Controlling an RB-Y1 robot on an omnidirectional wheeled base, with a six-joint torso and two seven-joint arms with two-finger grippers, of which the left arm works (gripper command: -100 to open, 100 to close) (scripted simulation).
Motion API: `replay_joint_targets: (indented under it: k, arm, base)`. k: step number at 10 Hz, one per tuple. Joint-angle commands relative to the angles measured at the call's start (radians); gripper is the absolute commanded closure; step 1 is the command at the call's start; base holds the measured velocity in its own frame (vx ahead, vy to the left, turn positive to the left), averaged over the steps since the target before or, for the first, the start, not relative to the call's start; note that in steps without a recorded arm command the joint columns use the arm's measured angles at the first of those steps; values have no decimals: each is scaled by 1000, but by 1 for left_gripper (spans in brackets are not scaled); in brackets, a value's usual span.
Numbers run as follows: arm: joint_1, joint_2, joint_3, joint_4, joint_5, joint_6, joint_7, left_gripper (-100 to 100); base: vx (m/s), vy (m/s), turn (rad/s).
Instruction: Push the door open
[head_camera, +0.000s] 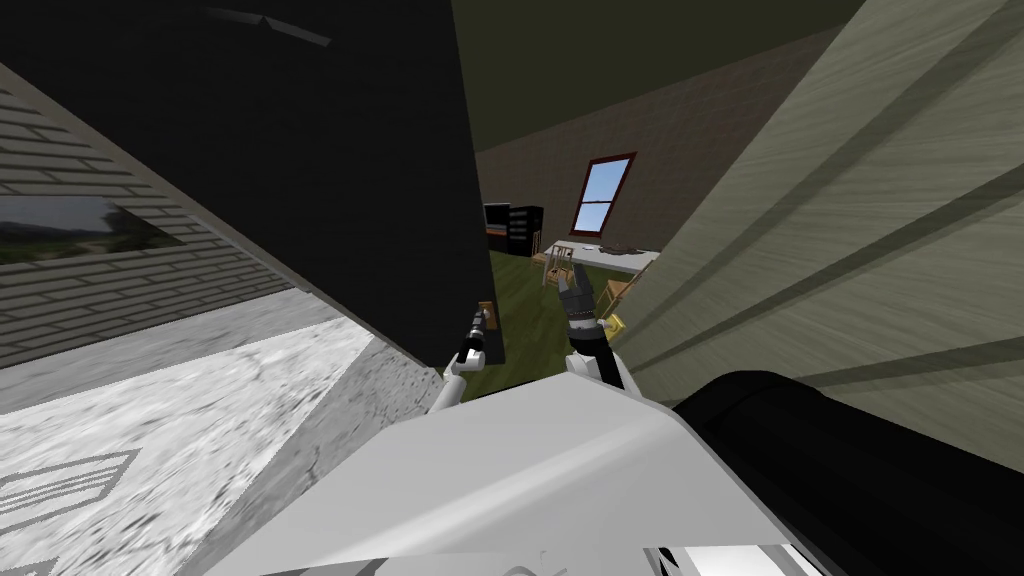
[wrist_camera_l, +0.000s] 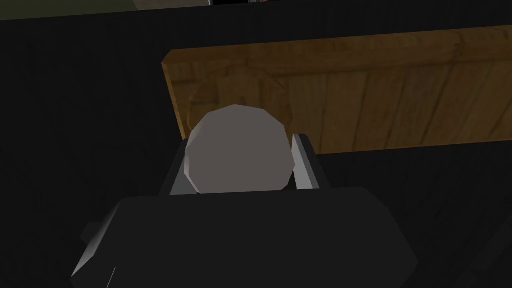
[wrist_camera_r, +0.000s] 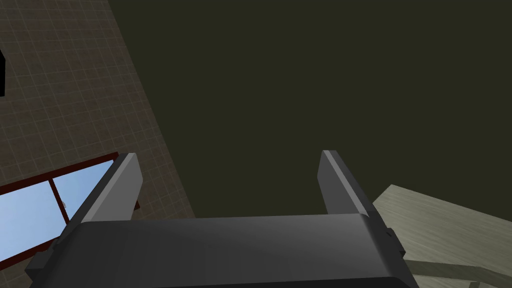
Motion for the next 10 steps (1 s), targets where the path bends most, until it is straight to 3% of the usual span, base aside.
replay_joint_targets:
  k: [1, 5, 6, 9, 10]
  arm:
    - [1, 1, 0, 1, 0, 0, 0, 100]
    - [1, 1, 0, 1, 0, 0, 0, 100]
    - [10, 23, -25, -9, 27, 2, -24, 100]
    - [27, 53, -71, -31, 81, 3, -72, 100]
    - [29, 63, -66, -33, 70, 8, -60, -100]
  base:
    - [-19, 20, -9]
    - [-11, 6, -3]
    - [61, 10, 194]
    - [144, 7, 234]
    - [3, 63, 77]
